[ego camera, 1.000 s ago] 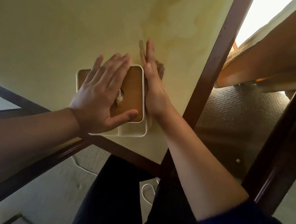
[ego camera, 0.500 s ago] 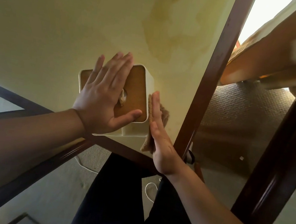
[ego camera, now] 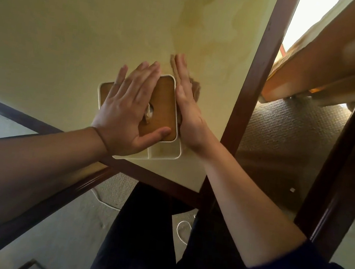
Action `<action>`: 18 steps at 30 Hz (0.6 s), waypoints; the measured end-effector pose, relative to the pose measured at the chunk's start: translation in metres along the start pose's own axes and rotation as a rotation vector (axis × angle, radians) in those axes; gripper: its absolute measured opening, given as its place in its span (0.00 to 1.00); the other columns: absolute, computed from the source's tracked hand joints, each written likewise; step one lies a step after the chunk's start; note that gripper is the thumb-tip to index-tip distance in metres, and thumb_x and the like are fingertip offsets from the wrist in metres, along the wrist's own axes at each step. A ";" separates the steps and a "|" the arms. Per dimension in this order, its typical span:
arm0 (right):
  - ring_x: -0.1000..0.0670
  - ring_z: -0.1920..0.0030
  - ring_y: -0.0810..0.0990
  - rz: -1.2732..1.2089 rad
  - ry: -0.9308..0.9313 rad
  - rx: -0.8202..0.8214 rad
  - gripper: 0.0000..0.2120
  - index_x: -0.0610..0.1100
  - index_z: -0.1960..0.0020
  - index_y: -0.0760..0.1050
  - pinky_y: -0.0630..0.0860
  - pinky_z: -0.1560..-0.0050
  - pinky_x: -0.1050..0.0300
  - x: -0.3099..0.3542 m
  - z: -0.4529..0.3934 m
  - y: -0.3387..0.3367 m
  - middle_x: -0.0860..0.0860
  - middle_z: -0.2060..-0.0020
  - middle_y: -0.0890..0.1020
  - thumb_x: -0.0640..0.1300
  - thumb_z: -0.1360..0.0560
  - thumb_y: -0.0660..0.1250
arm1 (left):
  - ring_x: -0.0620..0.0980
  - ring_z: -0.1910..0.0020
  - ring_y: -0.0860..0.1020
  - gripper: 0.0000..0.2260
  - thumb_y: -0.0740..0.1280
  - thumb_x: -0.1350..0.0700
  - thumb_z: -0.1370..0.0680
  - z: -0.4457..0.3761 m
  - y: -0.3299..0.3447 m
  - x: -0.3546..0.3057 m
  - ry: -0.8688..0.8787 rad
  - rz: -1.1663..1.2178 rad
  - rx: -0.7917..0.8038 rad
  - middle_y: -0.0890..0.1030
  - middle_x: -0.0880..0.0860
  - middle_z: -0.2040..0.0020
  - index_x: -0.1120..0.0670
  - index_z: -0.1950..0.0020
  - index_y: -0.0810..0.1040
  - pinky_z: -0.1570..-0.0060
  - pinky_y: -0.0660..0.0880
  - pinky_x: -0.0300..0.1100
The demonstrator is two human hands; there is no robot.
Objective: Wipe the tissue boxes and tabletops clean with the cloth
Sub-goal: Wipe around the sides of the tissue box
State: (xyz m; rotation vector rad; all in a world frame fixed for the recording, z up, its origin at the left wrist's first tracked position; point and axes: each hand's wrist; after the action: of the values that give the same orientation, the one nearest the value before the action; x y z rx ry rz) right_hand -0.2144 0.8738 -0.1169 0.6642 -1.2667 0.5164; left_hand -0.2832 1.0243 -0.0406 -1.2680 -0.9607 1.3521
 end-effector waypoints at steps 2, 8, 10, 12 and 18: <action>0.50 0.15 0.39 -0.044 0.014 0.001 0.27 0.60 0.15 0.43 0.45 0.17 0.31 -0.004 0.018 0.004 0.54 0.14 0.44 0.54 0.12 0.47 | 0.60 0.17 0.54 0.46 0.60 0.31 0.22 0.001 0.001 0.000 0.002 0.001 -0.005 0.58 0.61 0.17 0.65 0.17 0.55 0.19 0.46 0.62; 0.47 0.14 0.42 -0.149 0.070 0.026 0.28 0.64 0.16 0.42 0.47 0.18 0.29 -0.011 0.091 0.019 0.56 0.14 0.44 0.55 0.13 0.47 | 0.60 0.16 0.53 0.46 0.60 0.31 0.22 0.001 0.001 0.001 -0.002 -0.007 -0.003 0.58 0.61 0.17 0.64 0.17 0.55 0.19 0.46 0.62; 0.47 0.14 0.42 -0.113 0.069 0.012 0.29 0.57 0.15 0.42 0.46 0.18 0.30 -0.013 0.106 0.022 0.53 0.14 0.45 0.54 0.13 0.48 | 0.60 0.16 0.53 0.46 0.59 0.31 0.22 0.001 0.001 0.001 0.001 -0.011 -0.003 0.58 0.61 0.17 0.64 0.17 0.55 0.19 0.46 0.63; 0.48 0.14 0.42 -0.087 0.064 -0.005 0.29 0.53 0.15 0.42 0.46 0.17 0.31 -0.013 0.109 0.024 0.53 0.14 0.45 0.55 0.12 0.48 | 0.60 0.16 0.53 0.46 0.59 0.31 0.22 0.001 0.000 0.001 0.000 -0.008 -0.003 0.58 0.61 0.17 0.64 0.17 0.55 0.19 0.46 0.63; 0.49 0.15 0.39 -0.047 0.045 -0.011 0.30 0.66 0.17 0.42 0.45 0.18 0.29 -0.005 0.058 0.013 0.56 0.14 0.41 0.68 0.15 0.47 | 0.60 0.16 0.53 0.47 0.59 0.31 0.22 0.001 0.001 0.000 -0.002 -0.004 0.001 0.57 0.61 0.17 0.64 0.17 0.54 0.19 0.46 0.64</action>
State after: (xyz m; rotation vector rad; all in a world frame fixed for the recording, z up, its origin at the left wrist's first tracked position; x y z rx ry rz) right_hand -0.2646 0.8424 -0.1102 0.6676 -1.2085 0.4830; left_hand -0.2840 1.0240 -0.0411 -1.2633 -0.9629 1.3513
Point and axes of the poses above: each hand's wrist, its own z-axis away from the middle knuckle, its own y-axis out of the palm, x = y × z
